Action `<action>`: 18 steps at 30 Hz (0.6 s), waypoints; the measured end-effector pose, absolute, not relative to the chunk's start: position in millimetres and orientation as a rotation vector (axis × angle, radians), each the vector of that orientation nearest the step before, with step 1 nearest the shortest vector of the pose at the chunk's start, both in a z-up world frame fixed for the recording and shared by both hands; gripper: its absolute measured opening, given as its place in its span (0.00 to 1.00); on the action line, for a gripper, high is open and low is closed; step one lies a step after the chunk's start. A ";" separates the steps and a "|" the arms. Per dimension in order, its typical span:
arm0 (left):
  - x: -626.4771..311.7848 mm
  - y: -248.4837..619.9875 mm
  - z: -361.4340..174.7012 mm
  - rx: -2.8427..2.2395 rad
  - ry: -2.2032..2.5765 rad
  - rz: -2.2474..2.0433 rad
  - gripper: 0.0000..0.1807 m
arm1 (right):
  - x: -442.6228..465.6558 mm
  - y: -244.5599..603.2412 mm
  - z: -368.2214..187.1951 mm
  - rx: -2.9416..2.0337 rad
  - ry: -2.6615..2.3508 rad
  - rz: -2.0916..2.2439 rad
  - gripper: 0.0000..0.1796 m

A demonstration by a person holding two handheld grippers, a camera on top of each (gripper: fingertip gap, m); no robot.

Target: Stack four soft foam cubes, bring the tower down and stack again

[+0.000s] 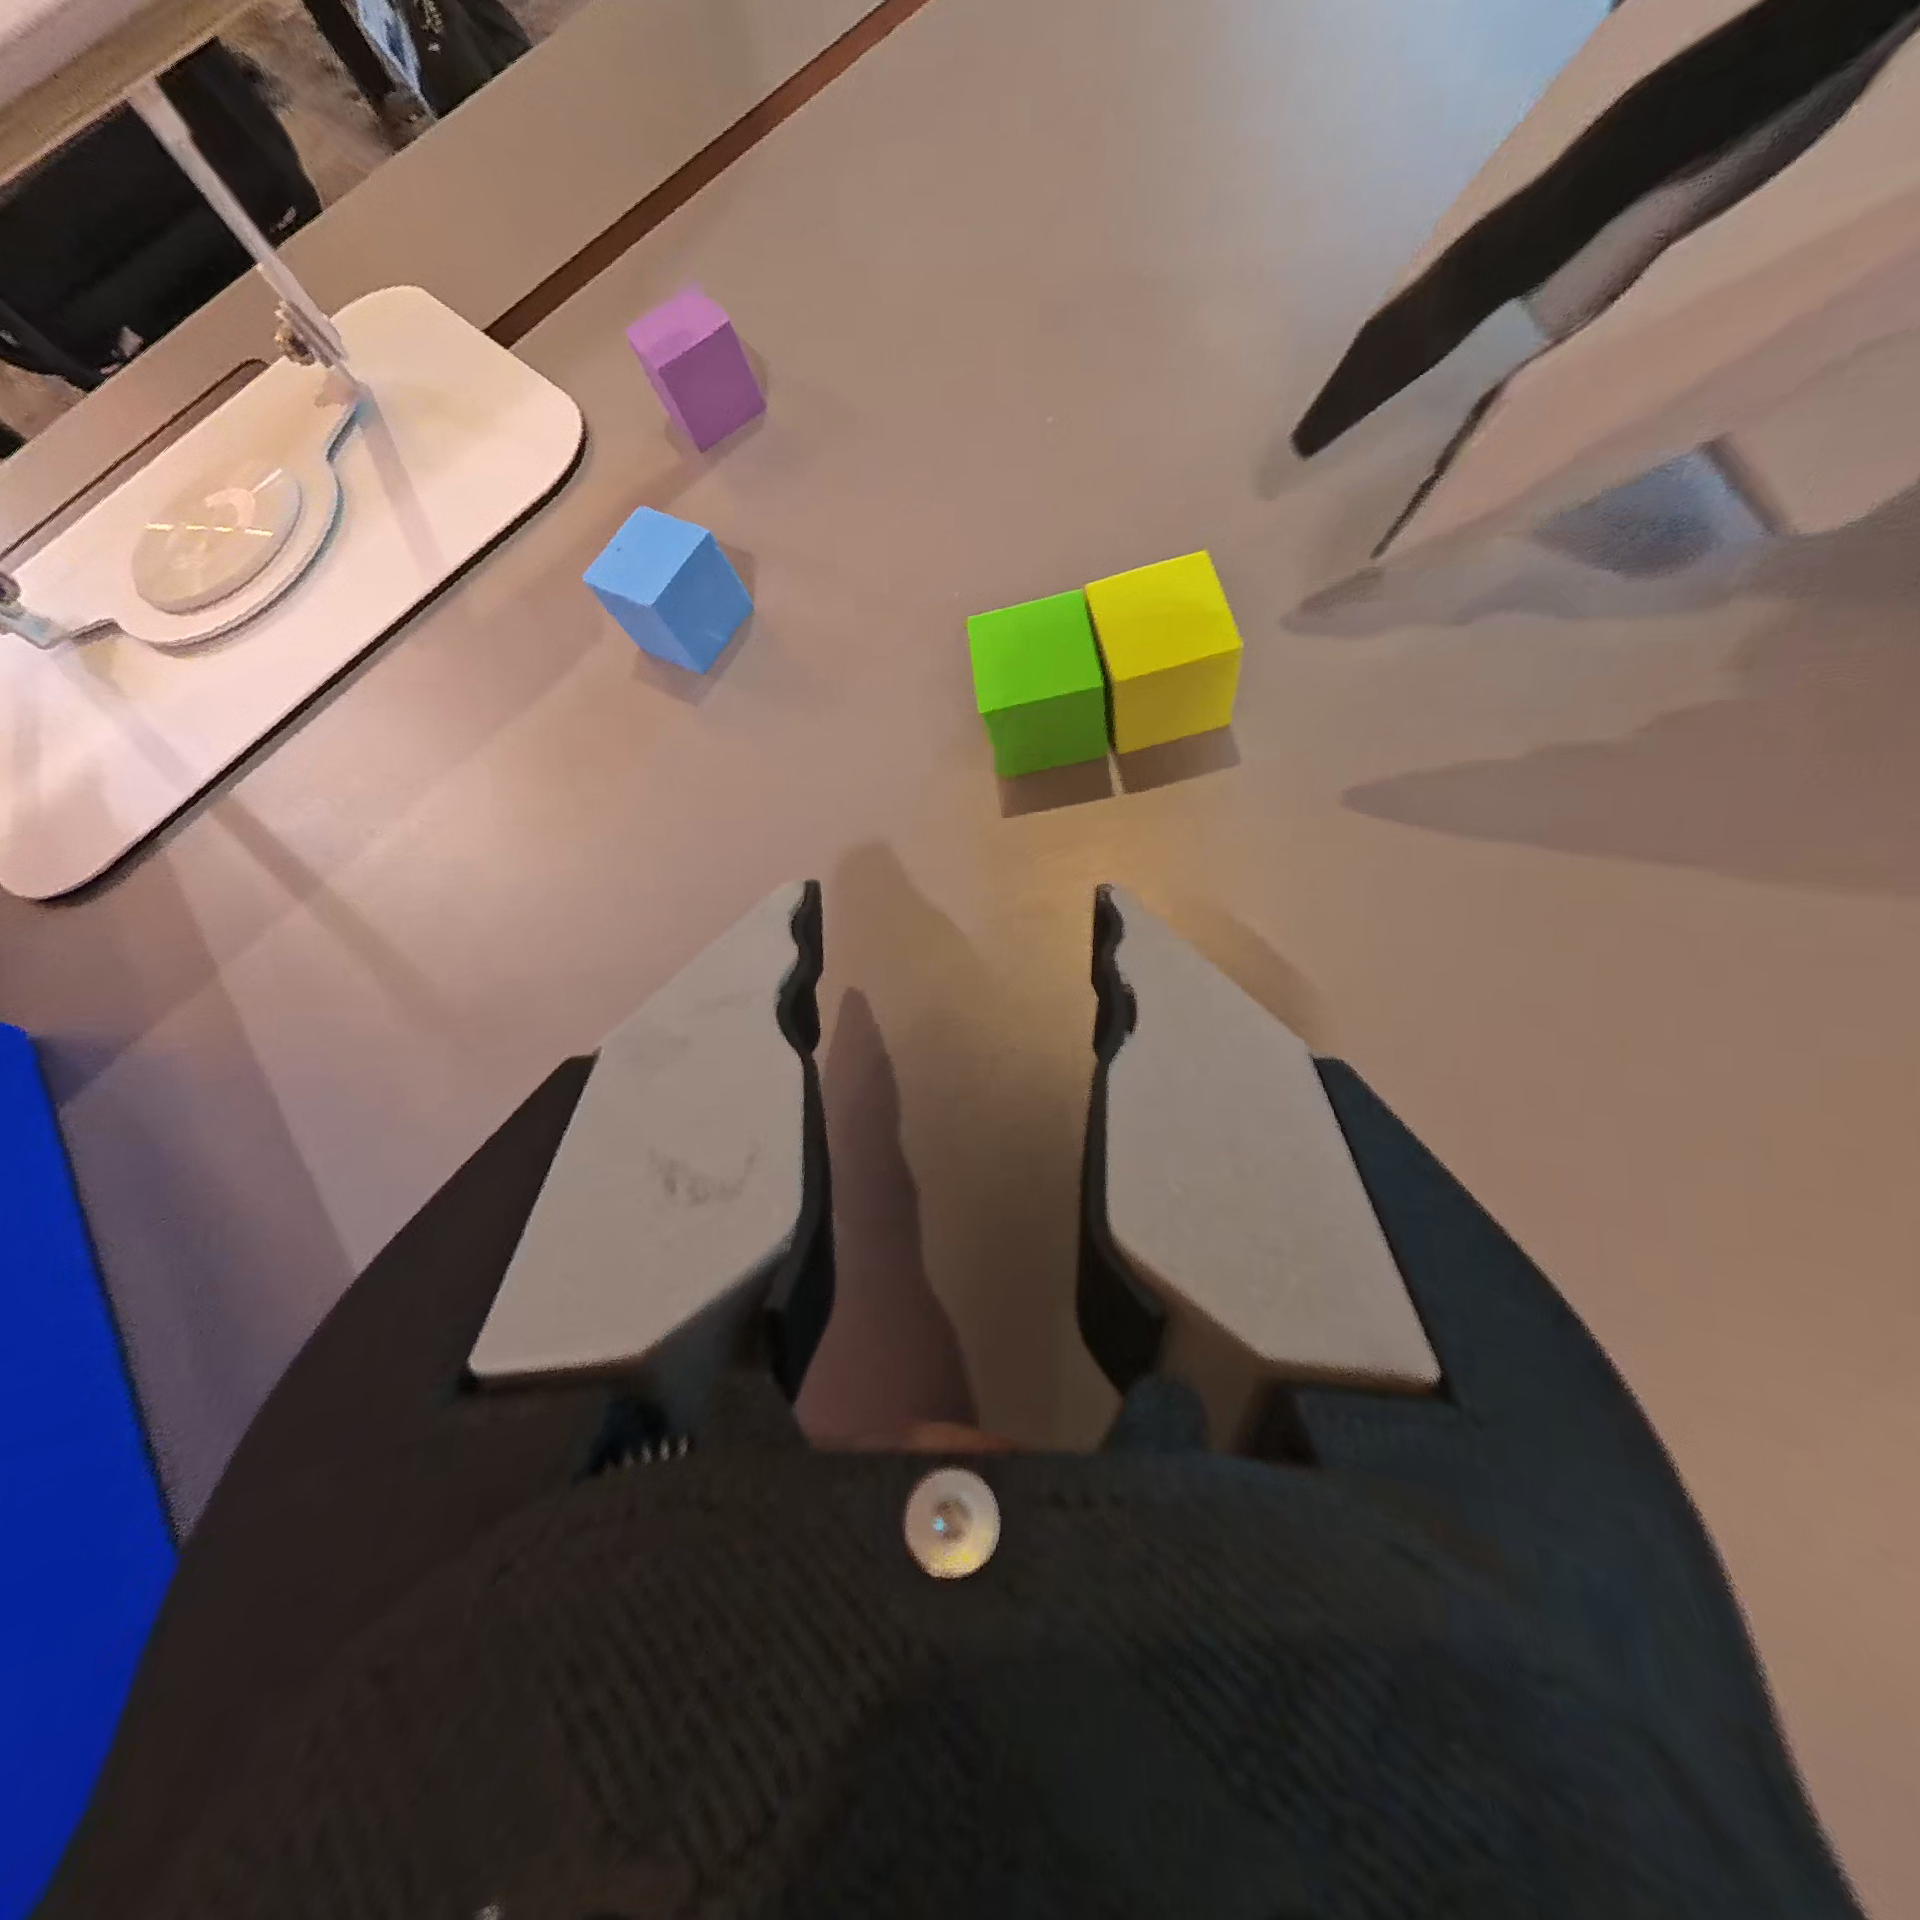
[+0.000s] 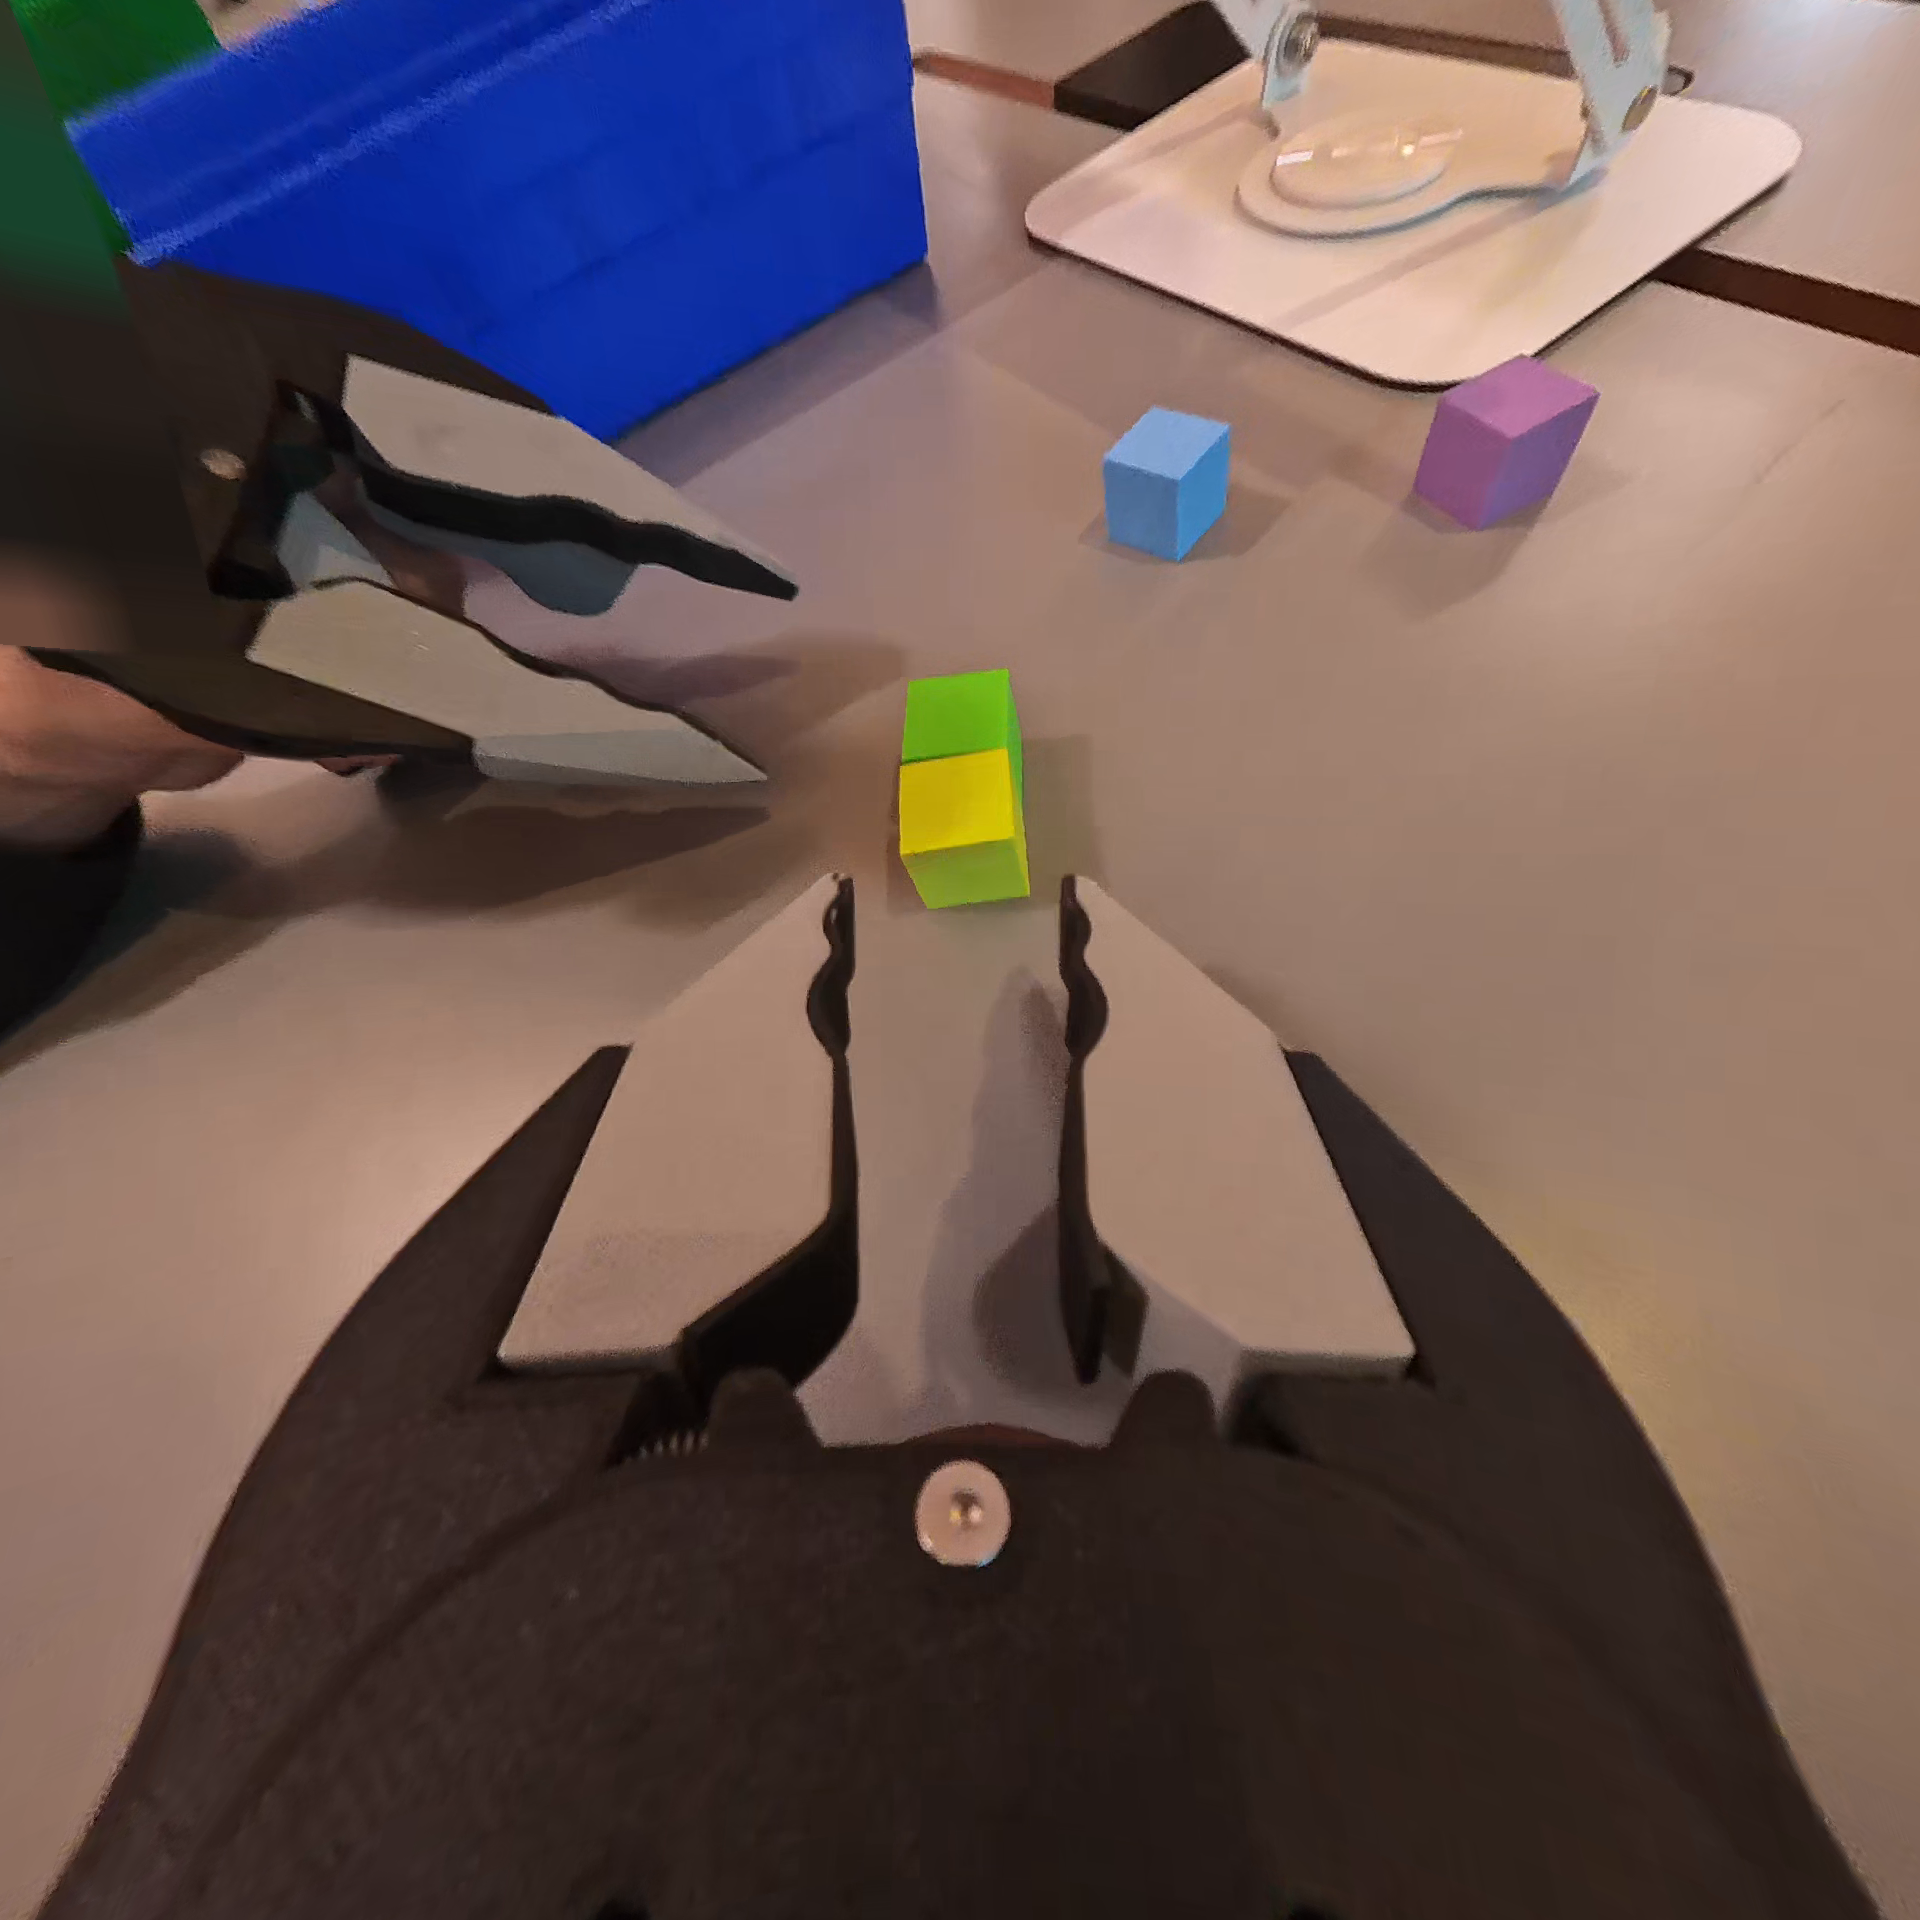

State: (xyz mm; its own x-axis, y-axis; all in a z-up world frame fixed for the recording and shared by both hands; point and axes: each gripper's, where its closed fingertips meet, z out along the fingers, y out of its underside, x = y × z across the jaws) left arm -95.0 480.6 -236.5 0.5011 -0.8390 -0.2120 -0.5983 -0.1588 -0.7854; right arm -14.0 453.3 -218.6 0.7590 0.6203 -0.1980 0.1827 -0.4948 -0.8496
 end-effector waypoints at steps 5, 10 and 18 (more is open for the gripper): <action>-88.8 474.8 -243.4 -1.854 1.255 -0.312 0.28 | -18.4 462.4 -233.3 -2.097 -0.669 0.482 0.21; -87.4 473.0 -242.6 -1.848 1.257 -0.317 0.28 | -18.7 472.4 -247.5 -2.162 -0.733 0.387 0.23; -88.0 474.1 -242.1 -1.856 1.241 -0.324 0.28 | -64.2 446.2 -223.5 -1.909 -0.992 0.548 0.21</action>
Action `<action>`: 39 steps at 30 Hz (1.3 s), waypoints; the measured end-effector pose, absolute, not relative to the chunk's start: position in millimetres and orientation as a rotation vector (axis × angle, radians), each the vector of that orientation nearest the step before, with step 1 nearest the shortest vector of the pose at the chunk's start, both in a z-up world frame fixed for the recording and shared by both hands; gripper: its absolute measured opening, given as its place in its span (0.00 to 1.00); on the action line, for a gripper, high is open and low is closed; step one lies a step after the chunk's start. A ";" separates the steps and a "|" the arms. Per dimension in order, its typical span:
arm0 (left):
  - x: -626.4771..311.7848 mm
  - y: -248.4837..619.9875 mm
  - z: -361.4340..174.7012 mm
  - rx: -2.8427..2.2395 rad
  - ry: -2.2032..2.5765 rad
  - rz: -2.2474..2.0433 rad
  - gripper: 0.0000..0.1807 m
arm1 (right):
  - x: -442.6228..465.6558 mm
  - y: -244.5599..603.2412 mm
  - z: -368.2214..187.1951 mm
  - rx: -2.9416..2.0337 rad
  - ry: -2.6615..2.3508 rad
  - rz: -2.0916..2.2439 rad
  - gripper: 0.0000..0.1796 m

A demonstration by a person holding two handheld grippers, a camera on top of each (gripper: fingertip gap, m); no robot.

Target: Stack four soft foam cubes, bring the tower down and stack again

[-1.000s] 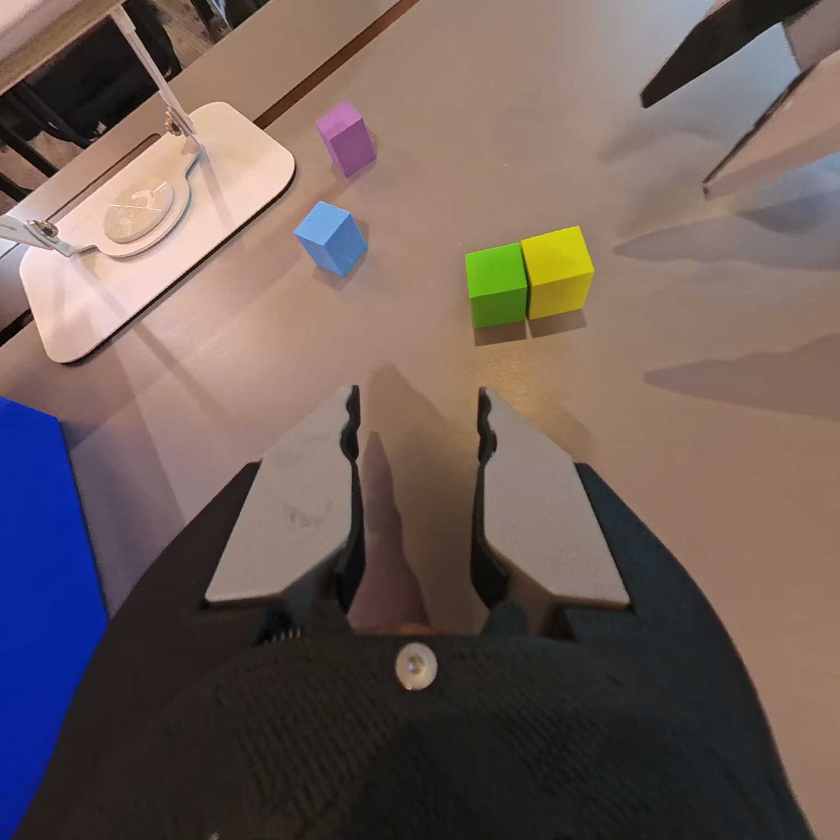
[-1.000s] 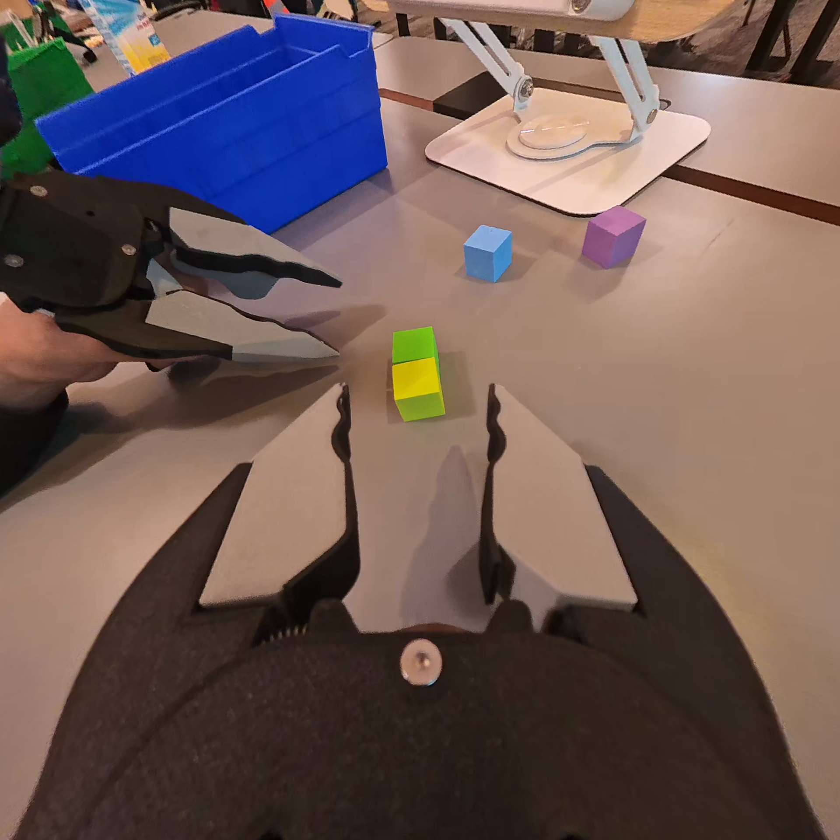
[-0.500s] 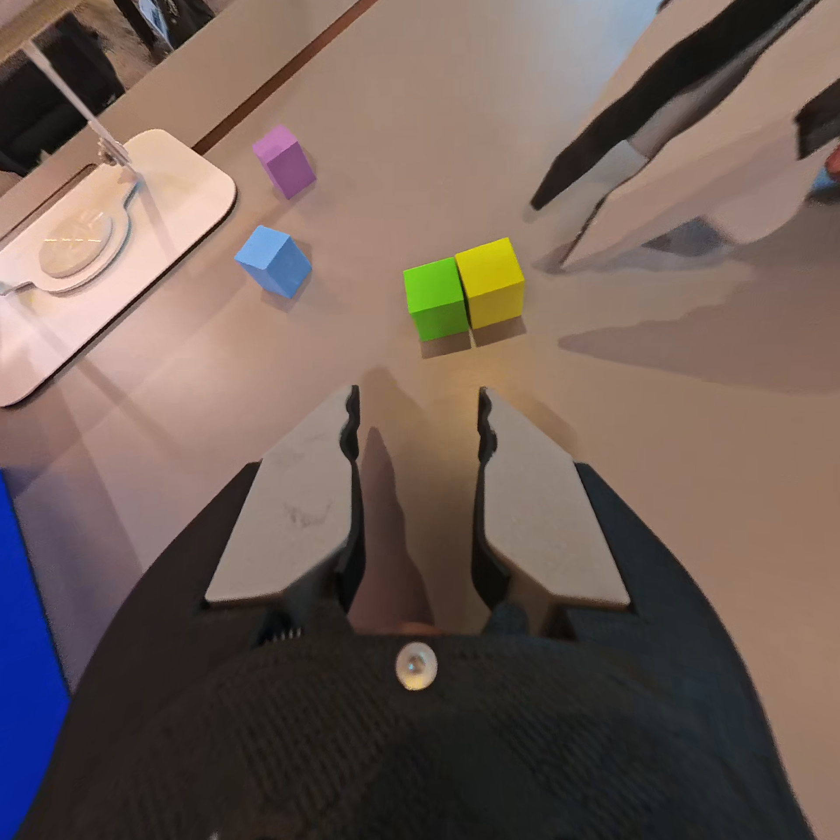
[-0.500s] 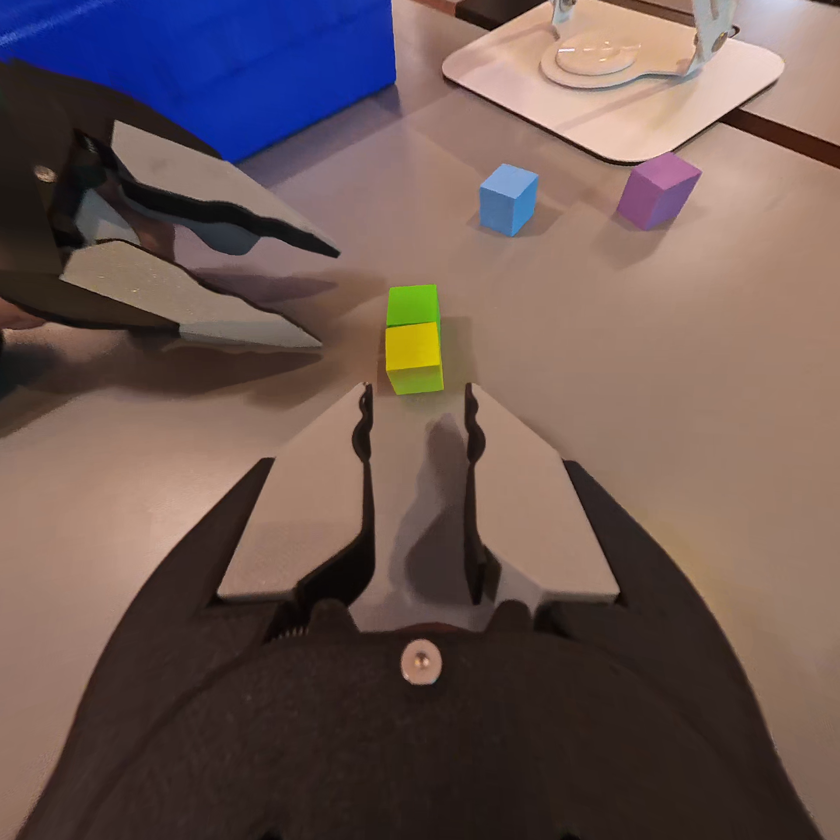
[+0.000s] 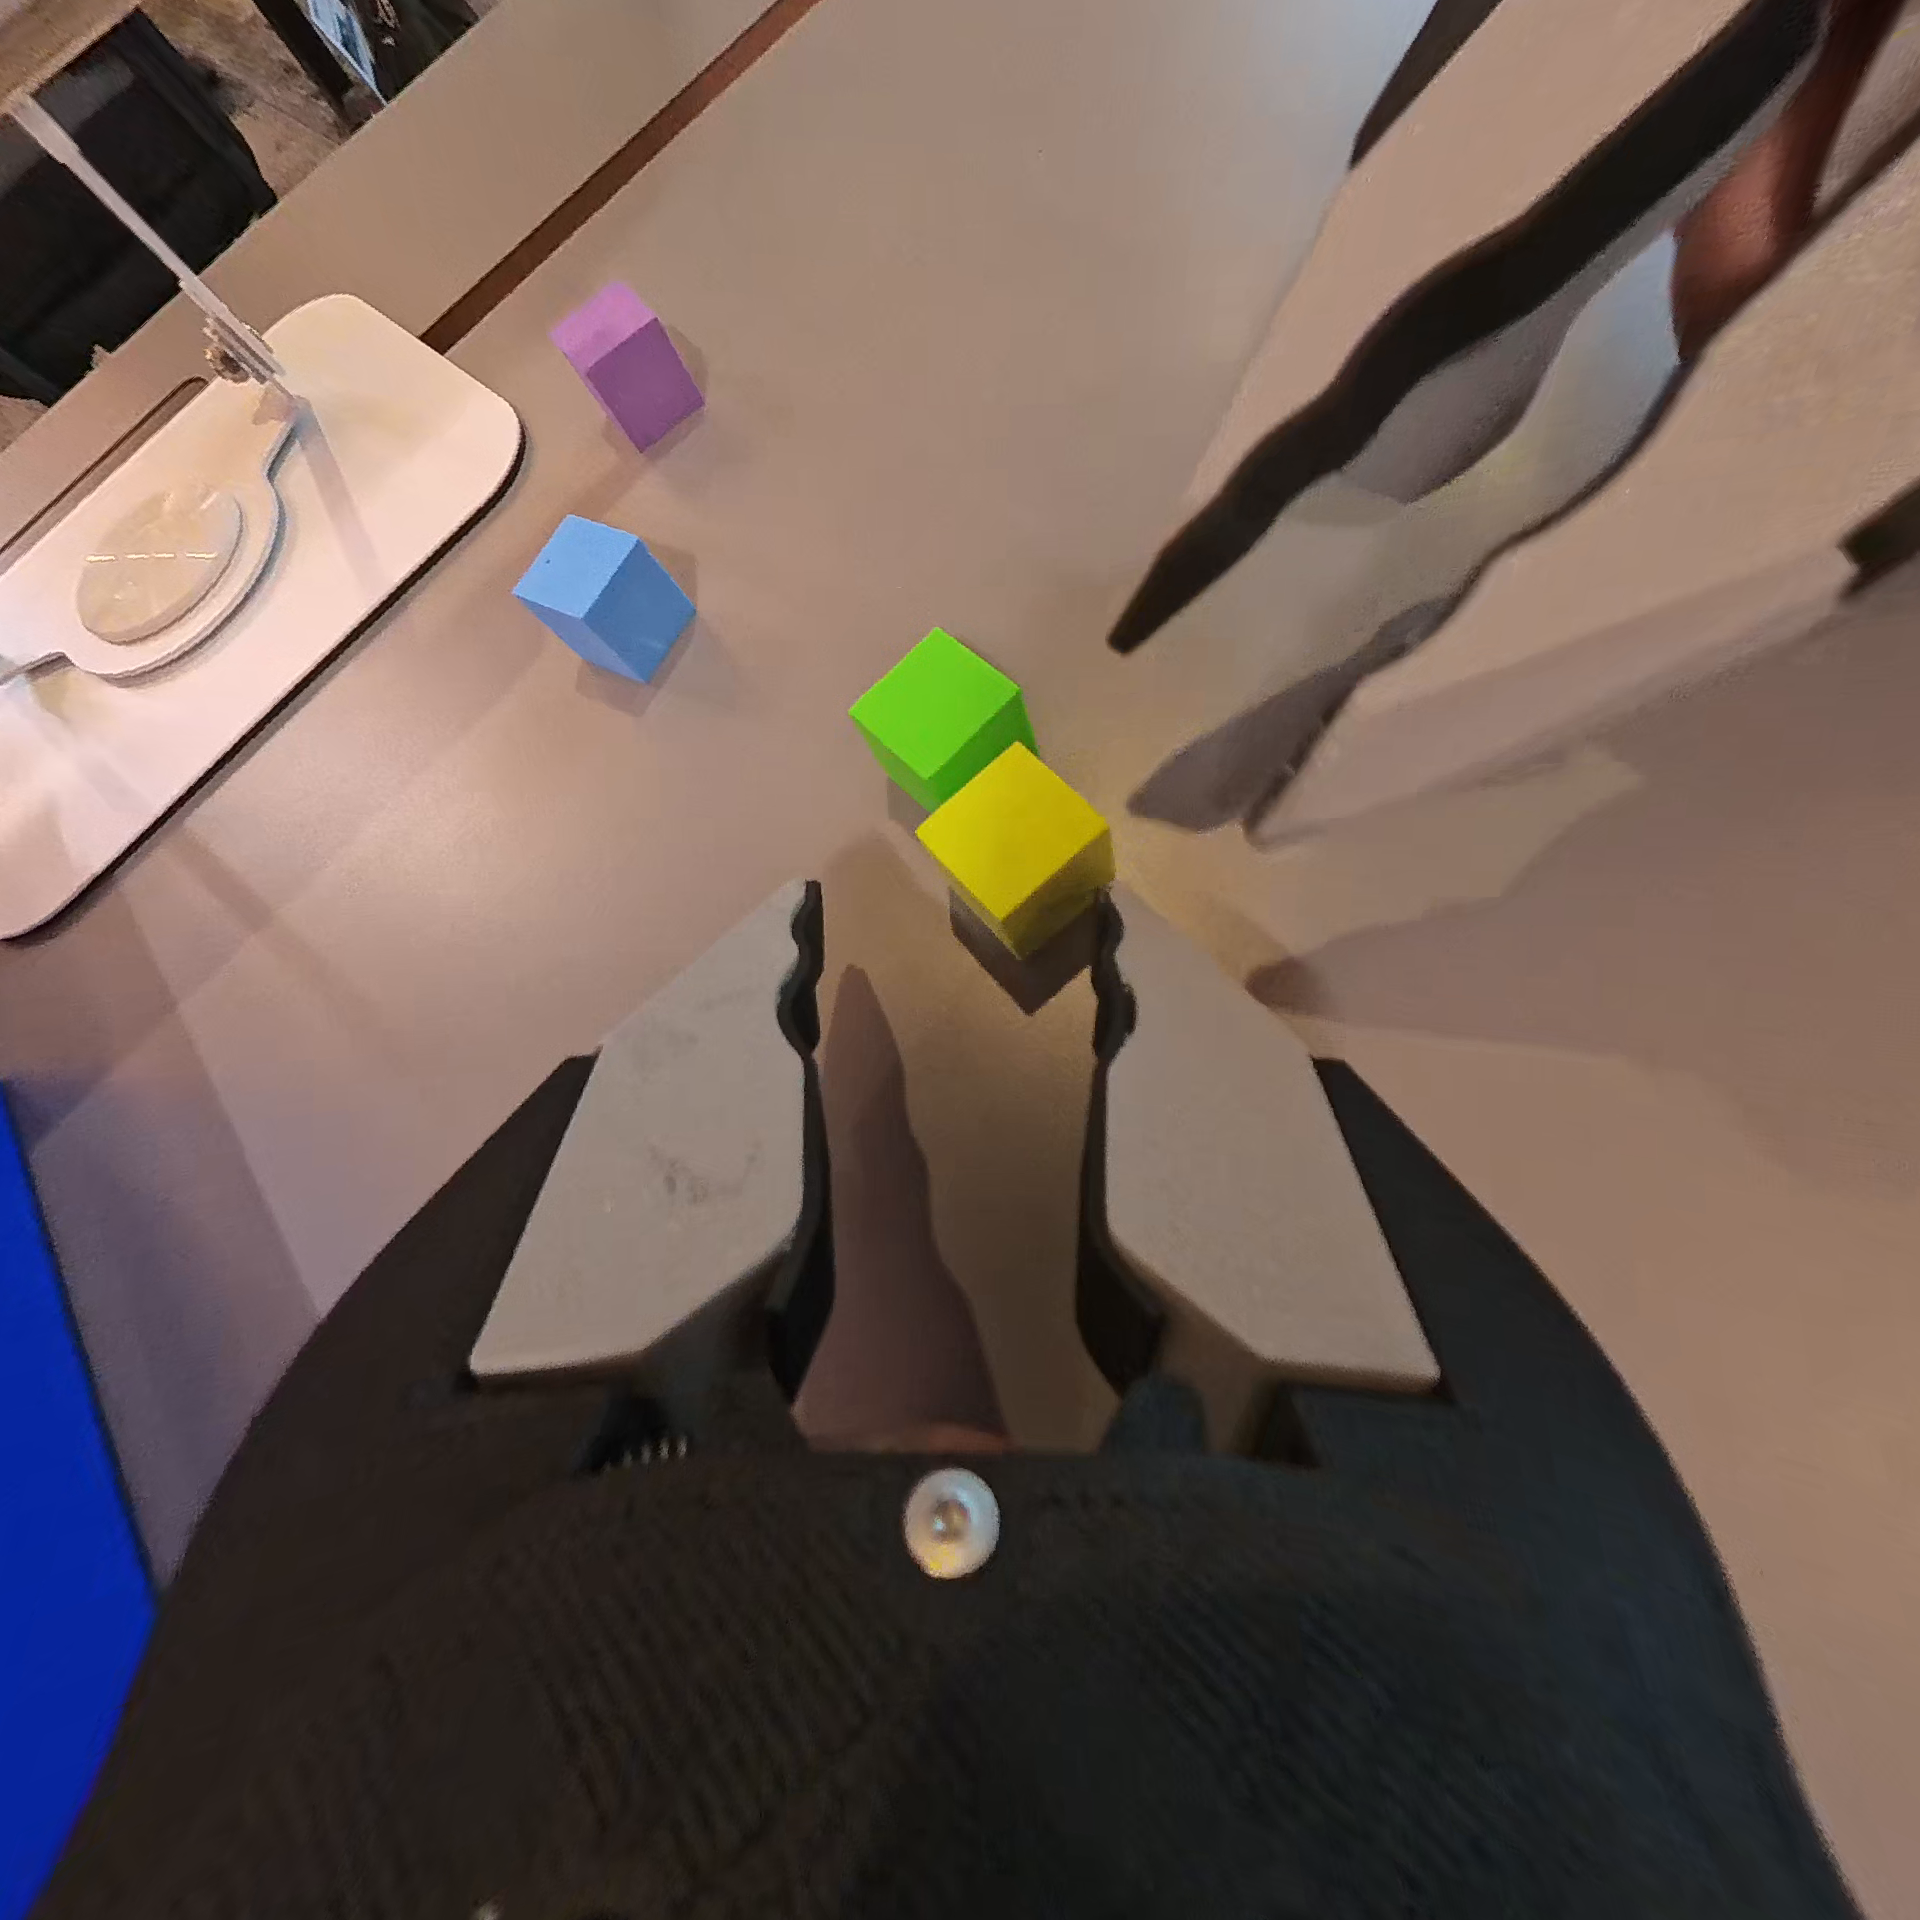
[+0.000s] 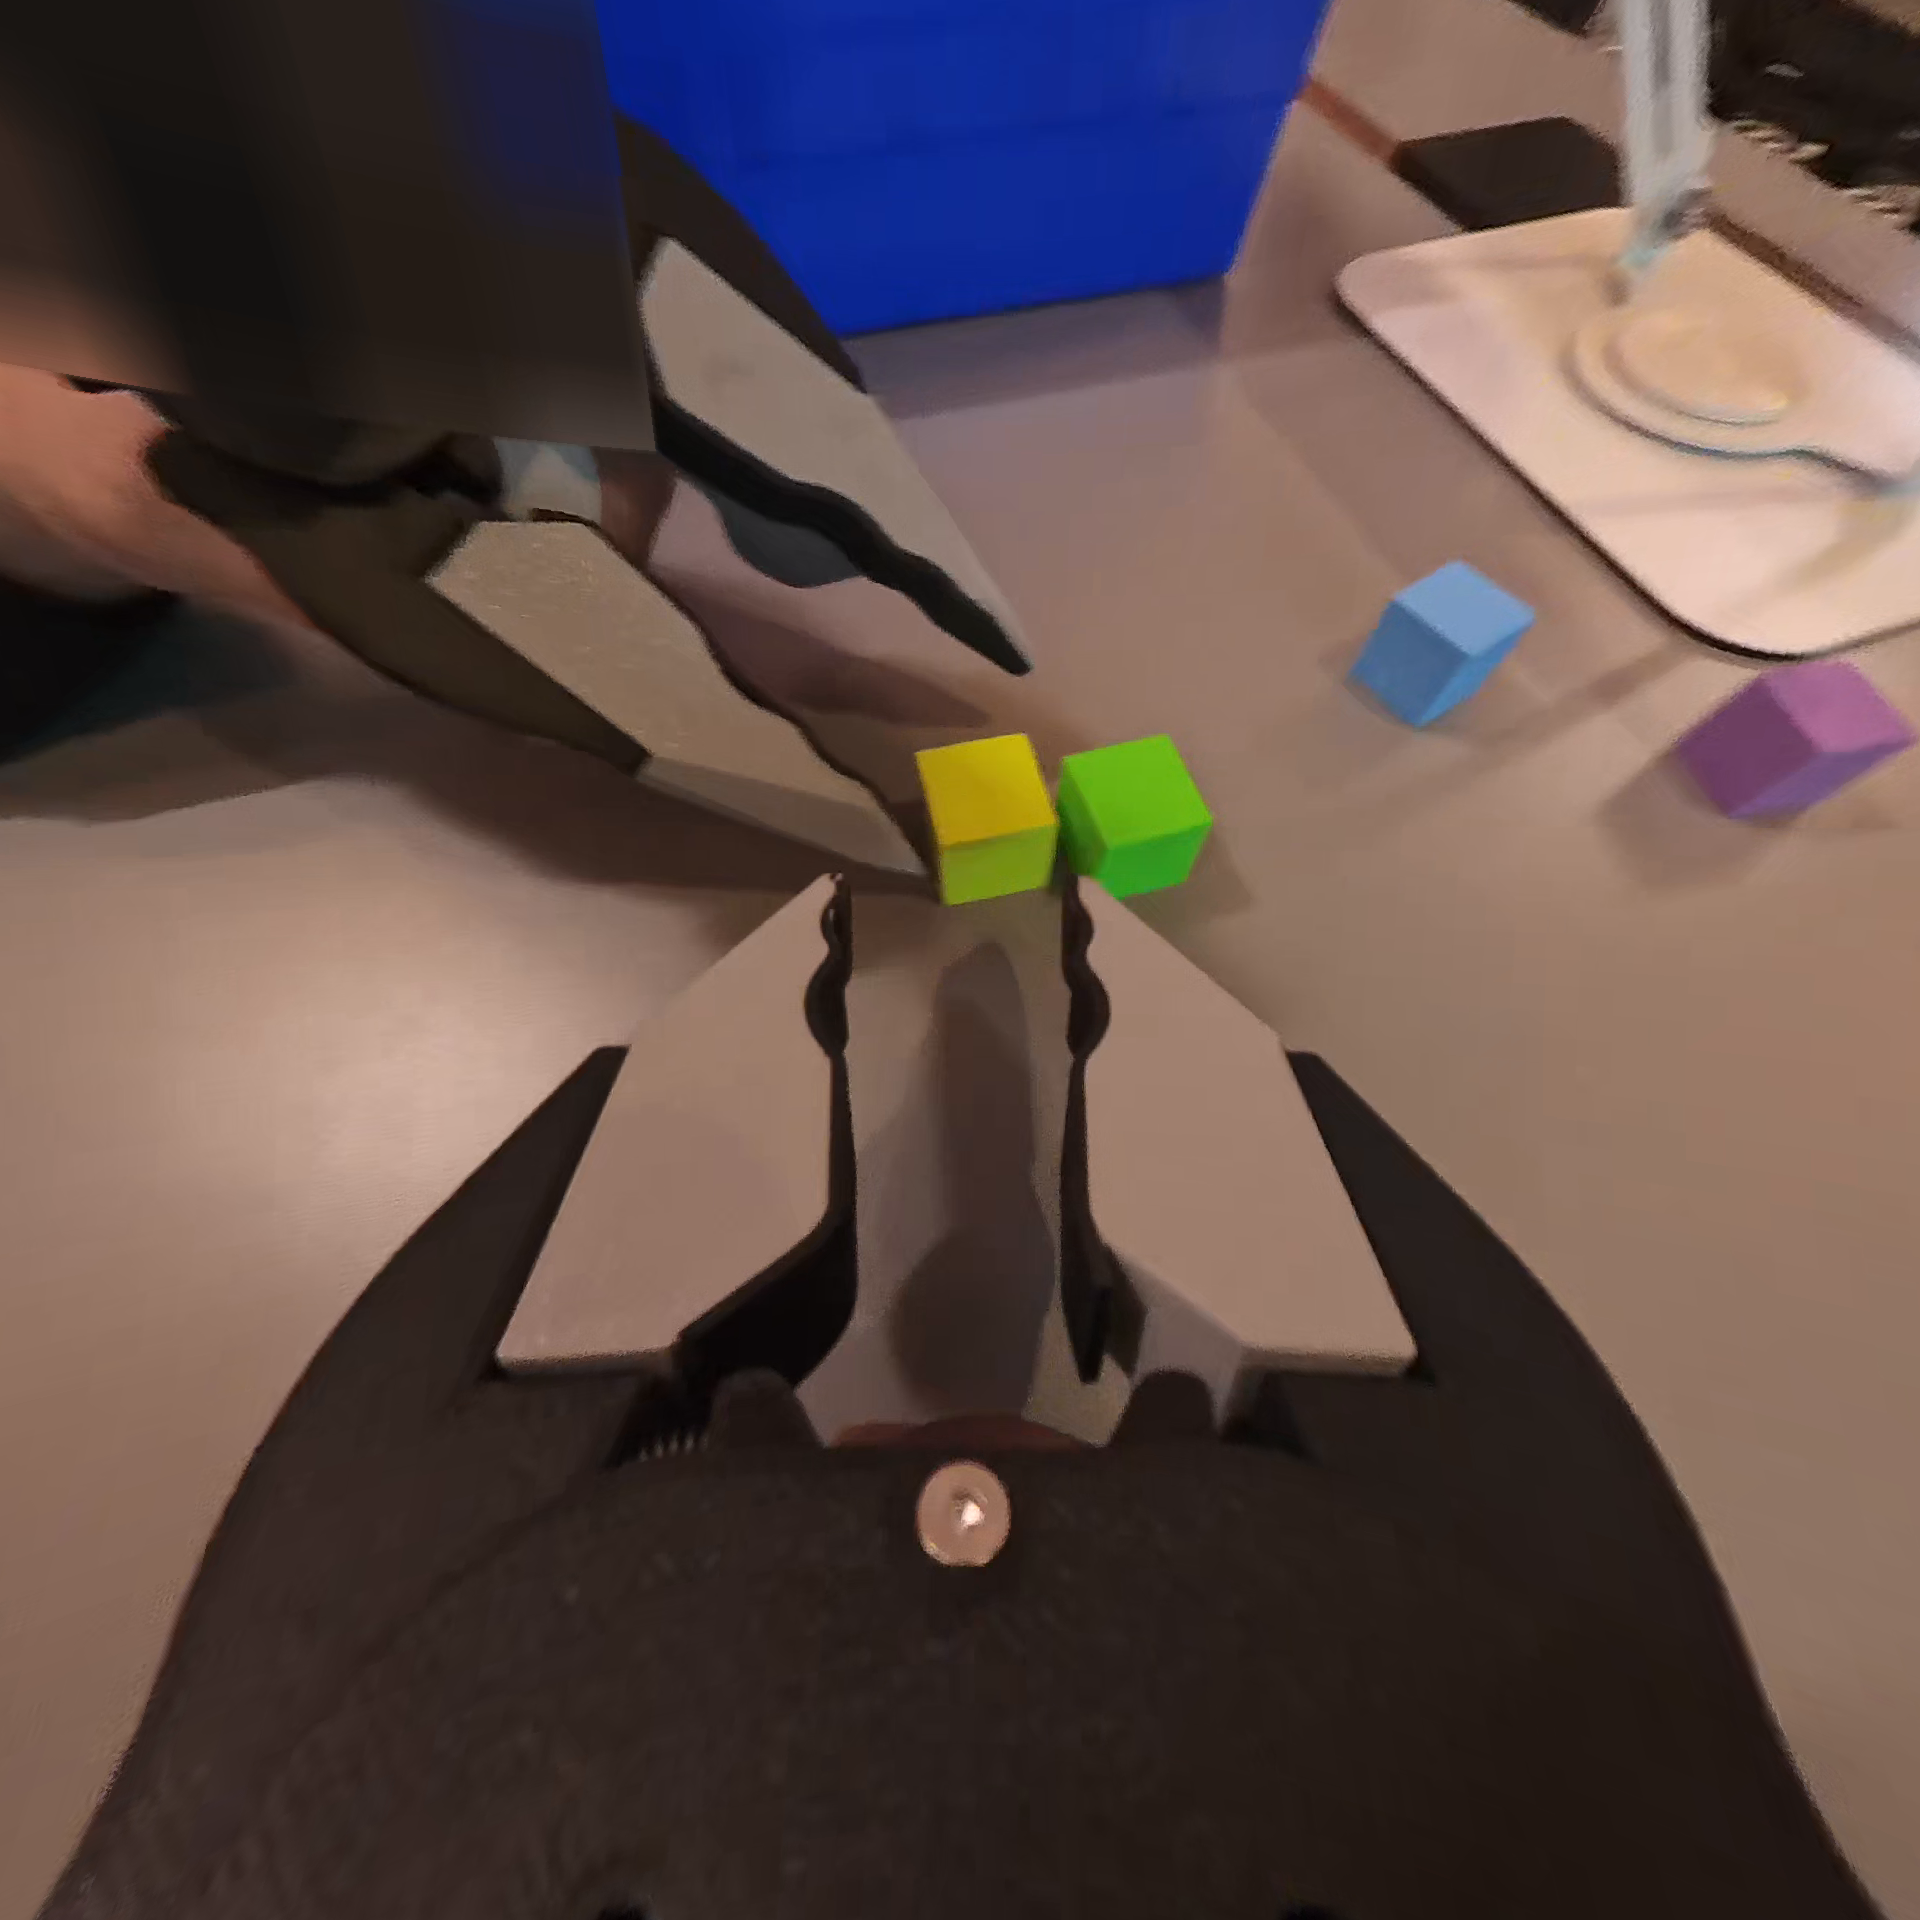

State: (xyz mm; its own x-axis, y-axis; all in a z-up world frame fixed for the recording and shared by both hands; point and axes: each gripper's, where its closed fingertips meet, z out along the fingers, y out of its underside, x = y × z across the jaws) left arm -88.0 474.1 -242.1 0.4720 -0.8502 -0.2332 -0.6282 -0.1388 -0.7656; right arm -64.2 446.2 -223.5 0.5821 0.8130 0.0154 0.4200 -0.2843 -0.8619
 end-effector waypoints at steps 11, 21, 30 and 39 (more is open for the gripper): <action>-86.2 473.1 -236.0 -1.836 1.229 -0.323 0.28 | -61.6 457.7 -227.2 -1.937 -0.933 0.348 0.21; -93.5 481.8 -226.8 -1.820 1.170 -0.273 0.24 | -21.0 477.1 -222.5 -1.951 -0.803 -0.022 0.04; -97.4 486.8 -226.9 -1.828 1.146 -0.234 0.22 | -21.5 476.7 -224.2 -1.955 -0.805 -0.046 0.09; -108.5 497.6 -224.1 -1.872 1.049 -0.224 0.12 | -22.0 475.1 -223.2 -1.974 -0.761 -0.010 0.14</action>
State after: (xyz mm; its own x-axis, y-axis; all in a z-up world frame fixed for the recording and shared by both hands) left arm -108.5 497.6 -224.1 0.6157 -0.7421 -0.2648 -0.5693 -0.1866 -0.8007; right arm -22.0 475.1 -223.2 0.8033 0.5058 0.3146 0.5139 -0.3213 -0.7954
